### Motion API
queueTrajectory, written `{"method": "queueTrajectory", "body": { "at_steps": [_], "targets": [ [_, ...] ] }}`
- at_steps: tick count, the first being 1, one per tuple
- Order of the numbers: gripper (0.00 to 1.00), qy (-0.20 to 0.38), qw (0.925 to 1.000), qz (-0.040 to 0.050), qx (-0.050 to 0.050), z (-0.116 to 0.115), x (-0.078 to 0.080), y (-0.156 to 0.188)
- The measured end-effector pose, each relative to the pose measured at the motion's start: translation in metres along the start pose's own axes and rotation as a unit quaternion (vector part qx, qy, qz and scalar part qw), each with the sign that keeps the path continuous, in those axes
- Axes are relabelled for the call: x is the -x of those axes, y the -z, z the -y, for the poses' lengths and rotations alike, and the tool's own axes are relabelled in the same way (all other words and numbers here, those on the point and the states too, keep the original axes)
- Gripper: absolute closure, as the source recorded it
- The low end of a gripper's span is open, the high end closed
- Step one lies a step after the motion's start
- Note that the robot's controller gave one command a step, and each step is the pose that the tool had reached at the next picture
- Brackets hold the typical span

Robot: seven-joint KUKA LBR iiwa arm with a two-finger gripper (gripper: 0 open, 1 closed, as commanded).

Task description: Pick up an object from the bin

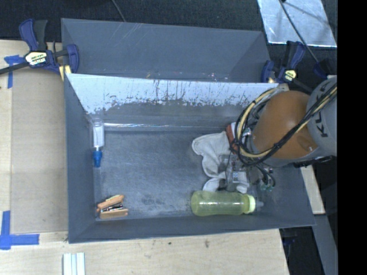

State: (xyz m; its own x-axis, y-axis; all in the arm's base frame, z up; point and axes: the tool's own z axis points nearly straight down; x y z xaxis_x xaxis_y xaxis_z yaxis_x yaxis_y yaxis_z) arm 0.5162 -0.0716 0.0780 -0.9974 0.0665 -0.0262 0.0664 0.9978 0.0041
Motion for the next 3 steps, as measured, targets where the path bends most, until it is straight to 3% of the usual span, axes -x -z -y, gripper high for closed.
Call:
{"method": "queueTrajectory", "body": {
  "at_steps": [3],
  "targets": [
    [1.0,0.0,0.9999,-0.0129,-0.002,0.001,-0.002,0.018]
  ]
}}
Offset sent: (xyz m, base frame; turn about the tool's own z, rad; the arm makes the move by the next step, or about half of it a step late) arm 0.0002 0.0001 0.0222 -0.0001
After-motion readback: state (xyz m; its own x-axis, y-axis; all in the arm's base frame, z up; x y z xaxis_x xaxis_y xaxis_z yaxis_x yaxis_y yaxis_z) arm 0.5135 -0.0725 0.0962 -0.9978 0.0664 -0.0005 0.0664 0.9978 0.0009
